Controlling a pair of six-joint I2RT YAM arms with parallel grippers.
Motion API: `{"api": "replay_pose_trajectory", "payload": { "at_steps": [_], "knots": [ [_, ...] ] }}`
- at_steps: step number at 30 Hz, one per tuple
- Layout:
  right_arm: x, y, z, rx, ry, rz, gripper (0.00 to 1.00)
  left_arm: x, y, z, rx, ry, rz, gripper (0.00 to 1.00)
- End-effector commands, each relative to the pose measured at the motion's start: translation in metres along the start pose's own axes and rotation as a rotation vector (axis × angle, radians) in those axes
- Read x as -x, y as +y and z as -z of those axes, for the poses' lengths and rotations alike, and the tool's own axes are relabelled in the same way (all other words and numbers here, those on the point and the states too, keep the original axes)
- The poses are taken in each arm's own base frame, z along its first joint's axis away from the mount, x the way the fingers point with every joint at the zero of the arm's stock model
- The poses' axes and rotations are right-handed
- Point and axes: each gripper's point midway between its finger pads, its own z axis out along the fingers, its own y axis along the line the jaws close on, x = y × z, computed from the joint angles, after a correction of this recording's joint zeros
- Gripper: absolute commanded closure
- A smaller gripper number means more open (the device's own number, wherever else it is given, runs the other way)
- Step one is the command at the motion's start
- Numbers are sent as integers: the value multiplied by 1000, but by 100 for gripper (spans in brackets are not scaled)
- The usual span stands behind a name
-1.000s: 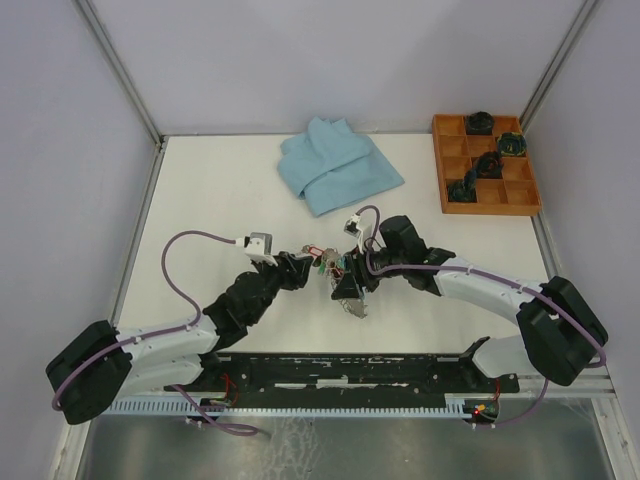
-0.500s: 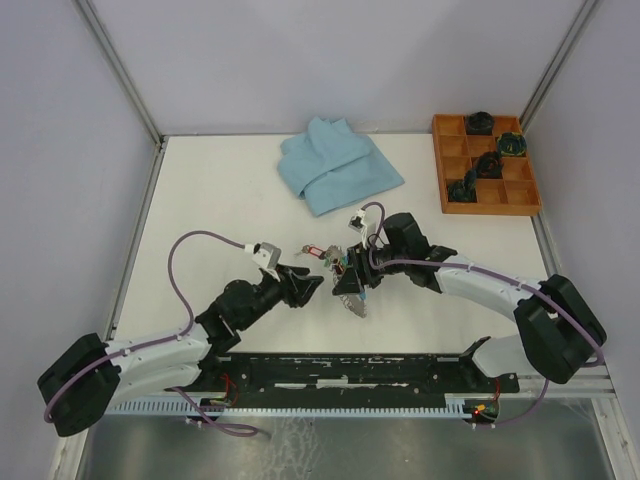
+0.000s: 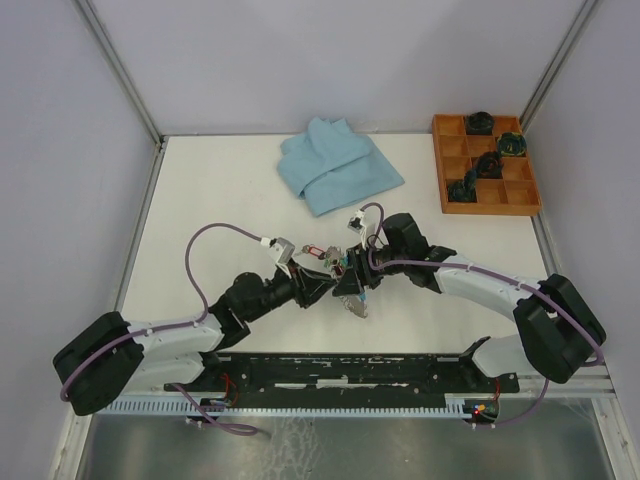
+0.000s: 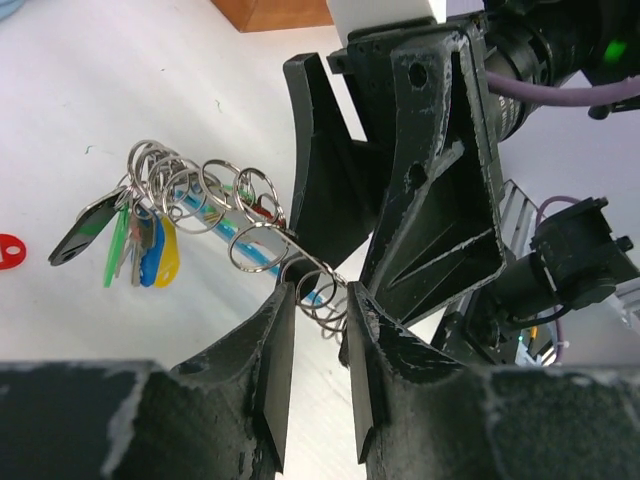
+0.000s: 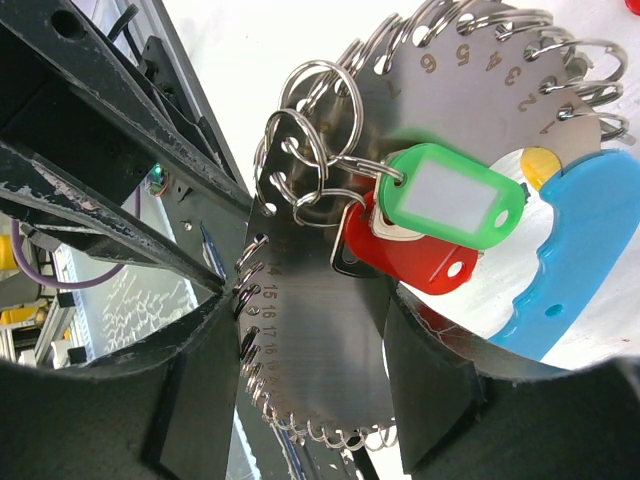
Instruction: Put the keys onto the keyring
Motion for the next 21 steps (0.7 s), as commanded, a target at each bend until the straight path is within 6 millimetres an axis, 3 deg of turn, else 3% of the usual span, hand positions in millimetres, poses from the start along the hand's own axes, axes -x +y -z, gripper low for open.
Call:
{"api": "replay_pose_trajectory", "payload": {
  "at_steps": [1,14,21],
  "knots": [
    [28,19,4,65,-73,96,90,30,-29,-10,-105,-79,72,67],
    [29,23,5,84,-74,101,90,23,-25,-21,-79,-35,114,70],
    [29,23,5,81,-74,102,90,15,-24,-23,-78,6,126,78]
  ]
}}
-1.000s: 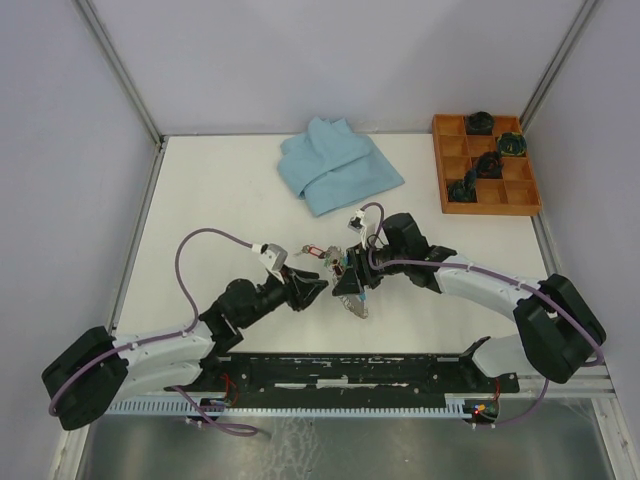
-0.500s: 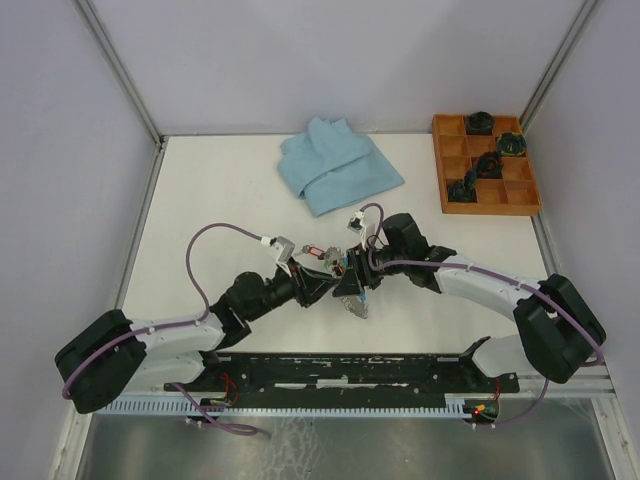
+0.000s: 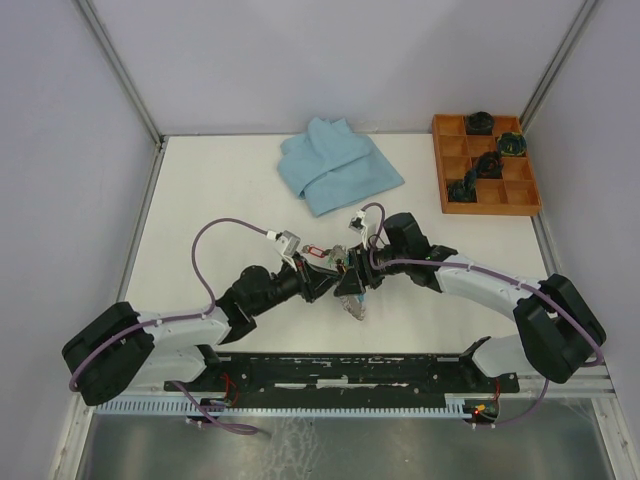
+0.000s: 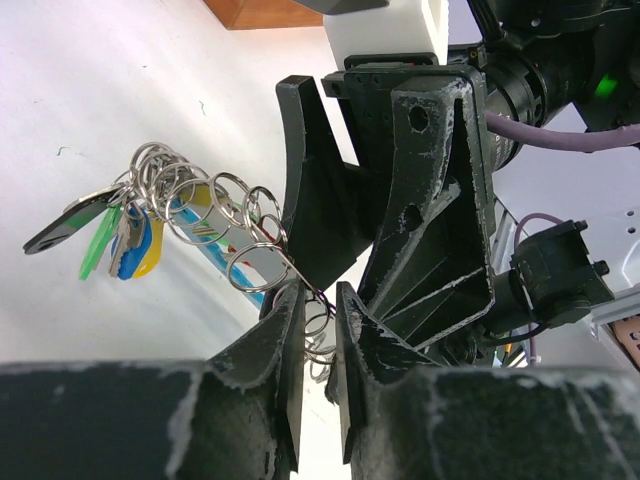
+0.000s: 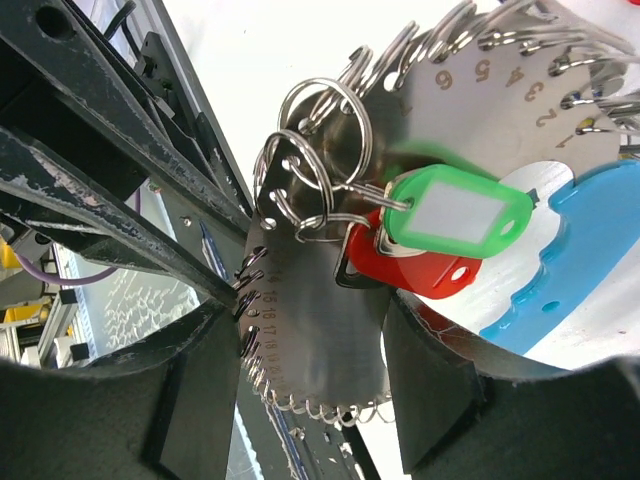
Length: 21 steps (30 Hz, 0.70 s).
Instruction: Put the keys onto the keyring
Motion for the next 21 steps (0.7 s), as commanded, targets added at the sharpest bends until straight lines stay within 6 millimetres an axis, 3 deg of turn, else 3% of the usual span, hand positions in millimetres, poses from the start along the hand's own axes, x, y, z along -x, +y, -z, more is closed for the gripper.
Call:
{"api": "replay_pose_trajectory", "payload": {
  "at_steps": [1,9,21],
  "knots": [
    [31,22,3,70,-84,106,90,6,-19,-4,-69,7,33,80],
    [29,19,5,54,-77,108,90,5,-12,7,-38,11,-20,97],
    [25,17,3,75,-28,79,87,4,-21,21,-161,-5,-116,97]
  ]
}}
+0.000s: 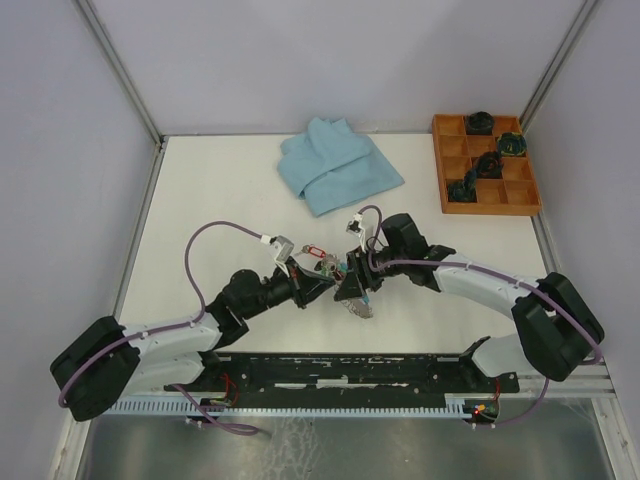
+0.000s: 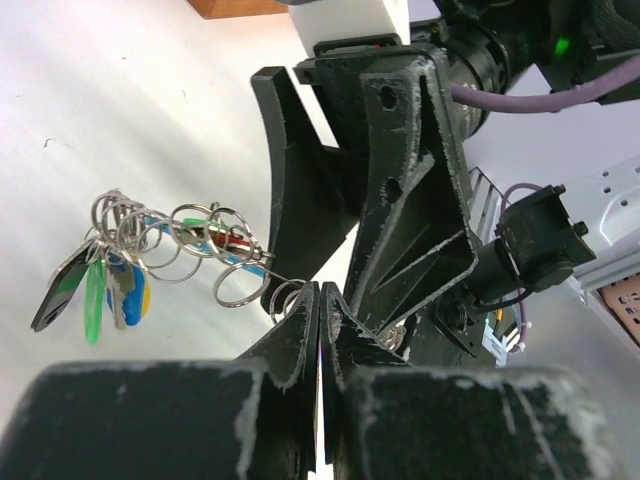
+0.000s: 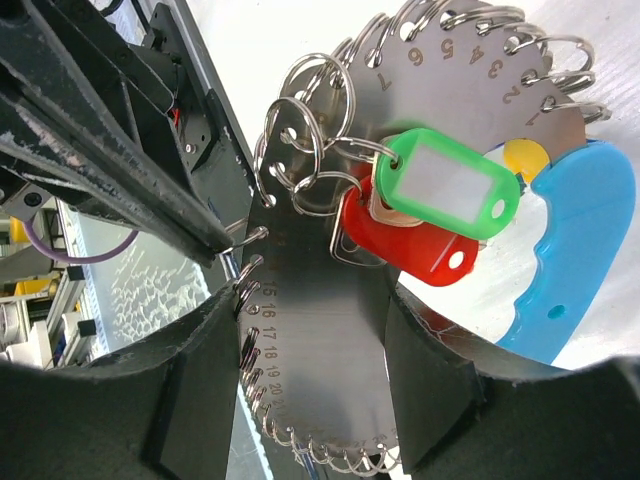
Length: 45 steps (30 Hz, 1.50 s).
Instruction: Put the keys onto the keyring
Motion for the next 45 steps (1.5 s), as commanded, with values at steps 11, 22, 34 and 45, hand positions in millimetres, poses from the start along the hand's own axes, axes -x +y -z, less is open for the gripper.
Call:
{"api": "replay_pose_trajectory", "payload": {
  "at_steps": [11,22,34,45],
  "knots": [
    [31,9,-5,63,-29,60,72,13,-21,-3,-188,-112,-210,97],
    [47,15,23,-48,-107,238,38,19,2,-3,-91,-152,-206,97],
    [59,32,36,-18,-161,397,24,32,-2,-2,-139,-194,-175,97],
    [47,8,19,-44,-101,355,19,34,0,-1,-143,-193,-158,97]
  ]
}}
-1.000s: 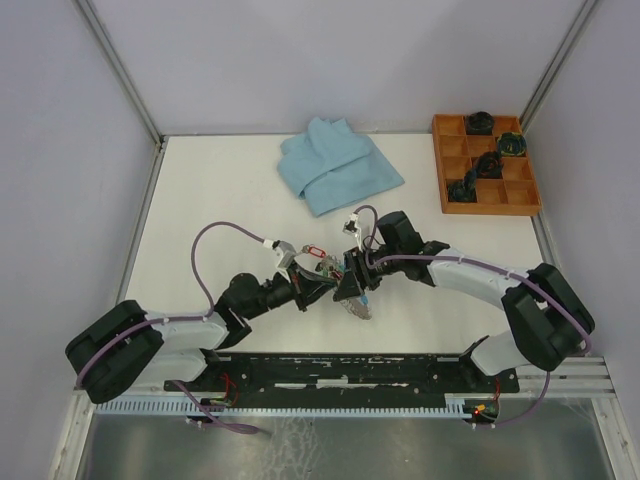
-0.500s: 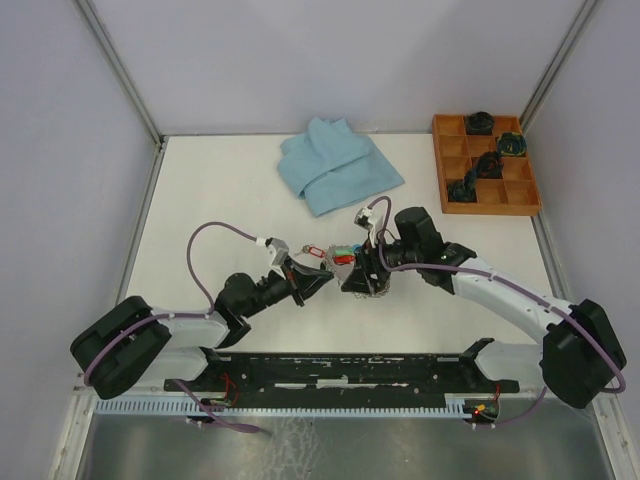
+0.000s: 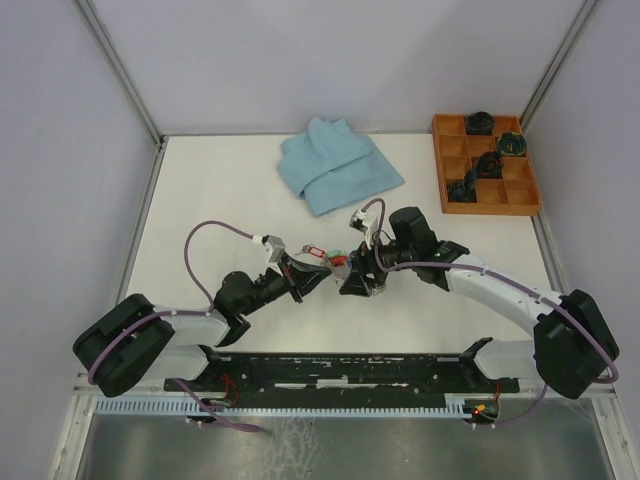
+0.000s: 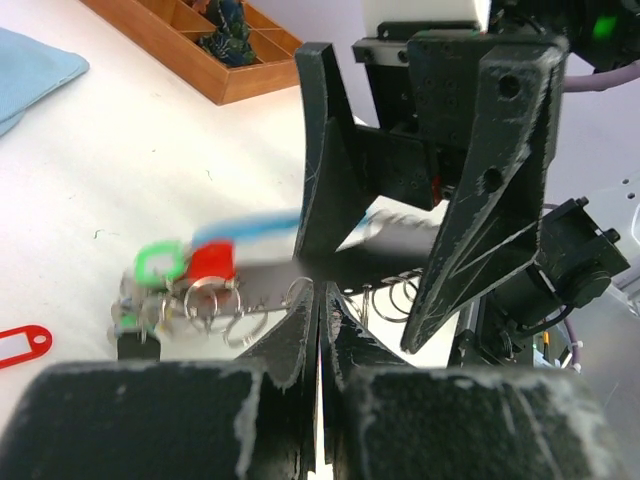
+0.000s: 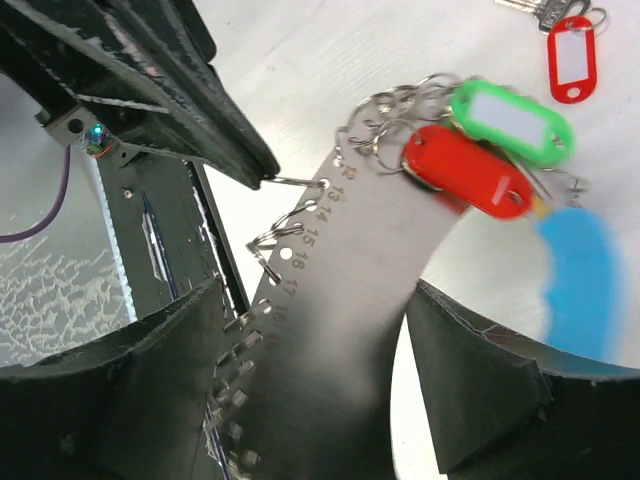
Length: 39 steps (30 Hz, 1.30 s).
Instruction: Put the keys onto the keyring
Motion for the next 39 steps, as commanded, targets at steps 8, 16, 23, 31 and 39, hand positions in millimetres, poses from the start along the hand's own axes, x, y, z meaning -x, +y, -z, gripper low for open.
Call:
{"api": "replay_pose_trajectory", "payload": {
  "at_steps": [8,16,23,31,39],
  "knots": [
    [11,-6,-24,57,-12,-54,20,7,-7,0,-34,-28,17,97],
    [6,-19,-15,-59,-39,24,23,-19,33,10,228,145,83,93],
    [-26,-12,-29,-115,79,35,28,-35,46,40,425,320,163,70],
    [-69,-9,-48,-231,235,33,34,-76,15,52,414,484,332,64],
    [-77,-27,-46,-351,236,-28,41,-94,2,44,504,567,244,70]
  ]
}}
